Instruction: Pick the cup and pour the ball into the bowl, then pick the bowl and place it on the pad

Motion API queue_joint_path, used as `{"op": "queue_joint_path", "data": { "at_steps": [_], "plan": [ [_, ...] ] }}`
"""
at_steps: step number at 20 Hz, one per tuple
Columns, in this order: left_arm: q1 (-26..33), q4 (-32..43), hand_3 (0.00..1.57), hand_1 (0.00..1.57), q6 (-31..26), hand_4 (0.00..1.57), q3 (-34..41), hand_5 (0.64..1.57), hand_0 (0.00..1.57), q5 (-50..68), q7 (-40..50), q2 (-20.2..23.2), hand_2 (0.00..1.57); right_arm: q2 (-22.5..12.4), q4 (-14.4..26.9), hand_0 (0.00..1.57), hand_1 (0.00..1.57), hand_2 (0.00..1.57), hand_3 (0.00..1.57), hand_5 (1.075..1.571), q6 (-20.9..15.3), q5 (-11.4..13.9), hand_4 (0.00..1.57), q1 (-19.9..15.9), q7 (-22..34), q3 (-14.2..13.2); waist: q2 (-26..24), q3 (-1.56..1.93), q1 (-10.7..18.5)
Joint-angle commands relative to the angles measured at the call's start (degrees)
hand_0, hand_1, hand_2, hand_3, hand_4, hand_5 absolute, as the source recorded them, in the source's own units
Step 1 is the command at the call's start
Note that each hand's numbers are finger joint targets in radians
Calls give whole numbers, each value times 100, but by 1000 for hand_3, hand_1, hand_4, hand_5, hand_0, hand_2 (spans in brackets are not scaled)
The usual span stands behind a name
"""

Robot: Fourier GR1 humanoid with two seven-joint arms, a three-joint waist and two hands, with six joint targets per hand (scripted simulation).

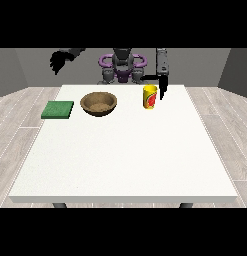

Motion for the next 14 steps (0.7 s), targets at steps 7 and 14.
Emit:
{"op": "queue_joint_path", "data": {
  "at_steps": [7, 14],
  "plan": [
    [-933, 2193, 0, 0, 206, 253, 521, 1445, 0, 66, -1393, -41, 0, -101, 262, 0, 0, 0, 0, 1562, 159, -14, 671, -111, -126, -9, 106, -1, -232],
    [-1147, 2834, 1571, 1226, 1174, 1336, 525, 1481, 1226, -532, -2065, 140, 1571, -474, 165, 0, 0, 0, 140, 1569, 431, -399, 647, -483, -5, -267, 615, -4, -550]
  ]
}}
